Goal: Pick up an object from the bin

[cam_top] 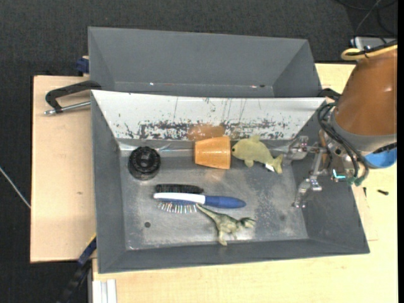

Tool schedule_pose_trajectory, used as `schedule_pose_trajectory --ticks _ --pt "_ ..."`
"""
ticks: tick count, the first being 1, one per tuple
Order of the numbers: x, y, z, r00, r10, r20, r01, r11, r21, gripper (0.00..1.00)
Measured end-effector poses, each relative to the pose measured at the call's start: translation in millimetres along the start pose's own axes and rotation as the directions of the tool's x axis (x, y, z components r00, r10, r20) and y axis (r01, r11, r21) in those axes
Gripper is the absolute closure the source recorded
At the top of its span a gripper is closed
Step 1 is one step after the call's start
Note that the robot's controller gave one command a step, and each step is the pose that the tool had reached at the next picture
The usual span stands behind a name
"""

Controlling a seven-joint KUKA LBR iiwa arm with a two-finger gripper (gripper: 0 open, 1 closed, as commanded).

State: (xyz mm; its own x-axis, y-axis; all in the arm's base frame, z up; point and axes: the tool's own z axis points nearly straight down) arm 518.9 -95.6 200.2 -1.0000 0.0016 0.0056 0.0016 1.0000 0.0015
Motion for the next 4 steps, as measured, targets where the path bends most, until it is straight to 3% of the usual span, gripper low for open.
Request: schedule_pose_trajectory --ticks 1,2,3,4 --pt "-54.5 49 129 1.0 0.006 0.01 -0.006 1.0 0.0 0.0" --pt "-22.0 132 117 0.996 -0.092 0.006 0.092 0.996 -0.002 0.0" --pt "12.5 180 121 0.99 -0.141 0.023 0.141 0.99 0.001 0.0" --pt "15.7 177 124 0.99 -0.138 0.009 0.138 0.99 0.001 1.0"
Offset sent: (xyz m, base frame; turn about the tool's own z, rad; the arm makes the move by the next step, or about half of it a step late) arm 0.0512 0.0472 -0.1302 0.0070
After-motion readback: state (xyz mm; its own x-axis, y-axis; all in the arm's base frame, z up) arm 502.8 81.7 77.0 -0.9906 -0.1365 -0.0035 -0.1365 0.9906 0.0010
